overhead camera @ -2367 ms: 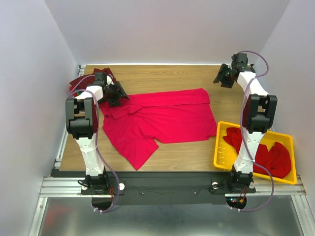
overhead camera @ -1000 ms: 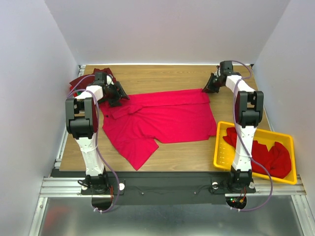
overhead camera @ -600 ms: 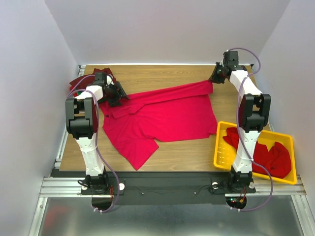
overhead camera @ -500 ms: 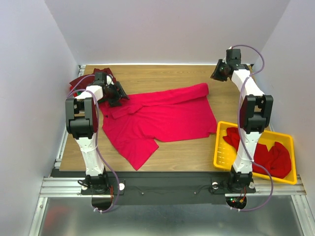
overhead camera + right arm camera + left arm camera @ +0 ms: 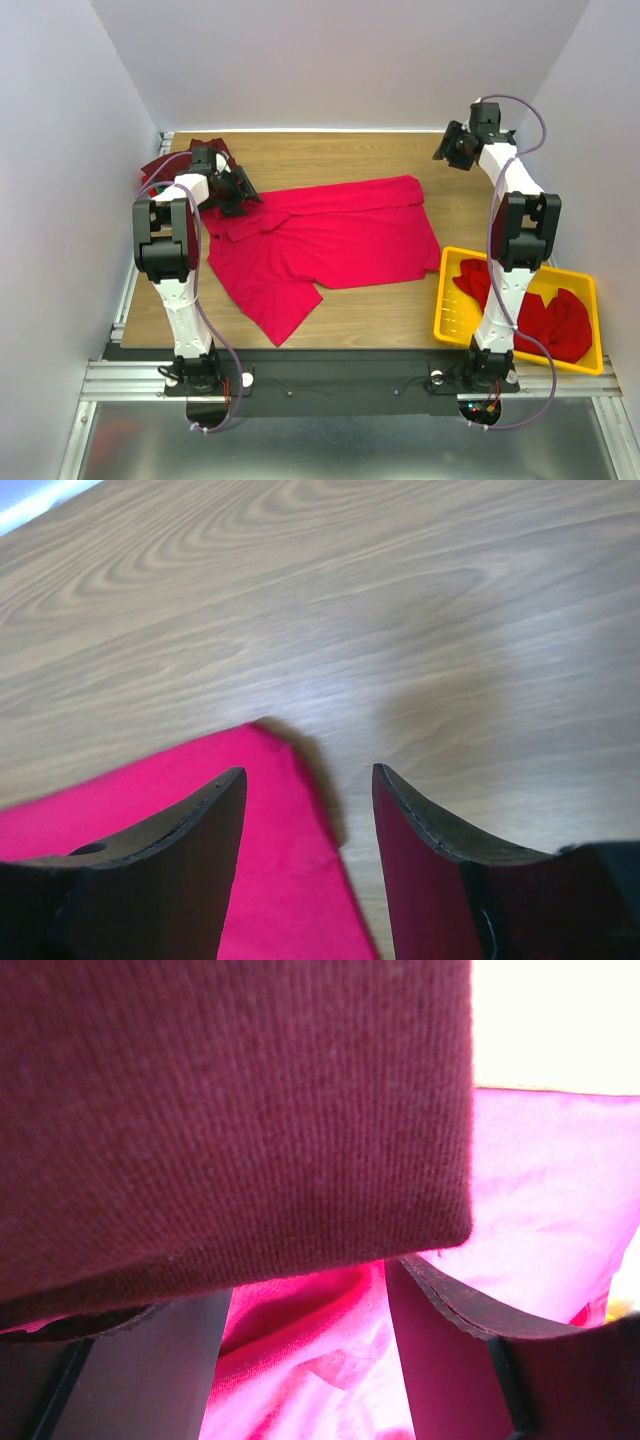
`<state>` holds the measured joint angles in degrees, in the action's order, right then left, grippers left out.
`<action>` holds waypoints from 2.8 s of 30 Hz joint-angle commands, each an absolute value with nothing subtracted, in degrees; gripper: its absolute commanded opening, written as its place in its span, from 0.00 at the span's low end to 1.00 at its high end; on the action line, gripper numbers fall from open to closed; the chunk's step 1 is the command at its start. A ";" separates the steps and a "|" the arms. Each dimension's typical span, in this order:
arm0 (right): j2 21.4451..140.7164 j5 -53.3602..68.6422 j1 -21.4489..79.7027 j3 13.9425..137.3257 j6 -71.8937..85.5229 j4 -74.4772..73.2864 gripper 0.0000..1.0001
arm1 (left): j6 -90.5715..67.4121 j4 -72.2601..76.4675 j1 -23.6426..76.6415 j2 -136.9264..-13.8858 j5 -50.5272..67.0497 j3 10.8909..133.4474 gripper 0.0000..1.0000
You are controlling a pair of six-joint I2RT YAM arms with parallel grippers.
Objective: Fold and stack the t-shirts
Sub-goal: Fold the tshirt
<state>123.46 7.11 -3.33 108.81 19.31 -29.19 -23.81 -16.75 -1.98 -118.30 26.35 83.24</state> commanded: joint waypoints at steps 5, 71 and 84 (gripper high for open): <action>126.12 22.85 -2.64 107.14 20.74 -26.72 0.59 | -20.65 -22.41 -3.52 -122.43 20.13 80.95 0.74; 122.02 16.35 -1.06 109.79 14.94 -31.20 0.72 | -16.03 -21.62 16.43 -126.05 2.05 116.64 0.75; 108.38 16.35 -0.09 91.15 16.00 -30.85 0.72 | -10.28 -25.66 26.10 -122.87 -11.69 103.71 0.66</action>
<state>111.28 16.51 -0.54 94.15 16.05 -31.35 -10.92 -23.62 27.73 -123.37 -6.81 104.55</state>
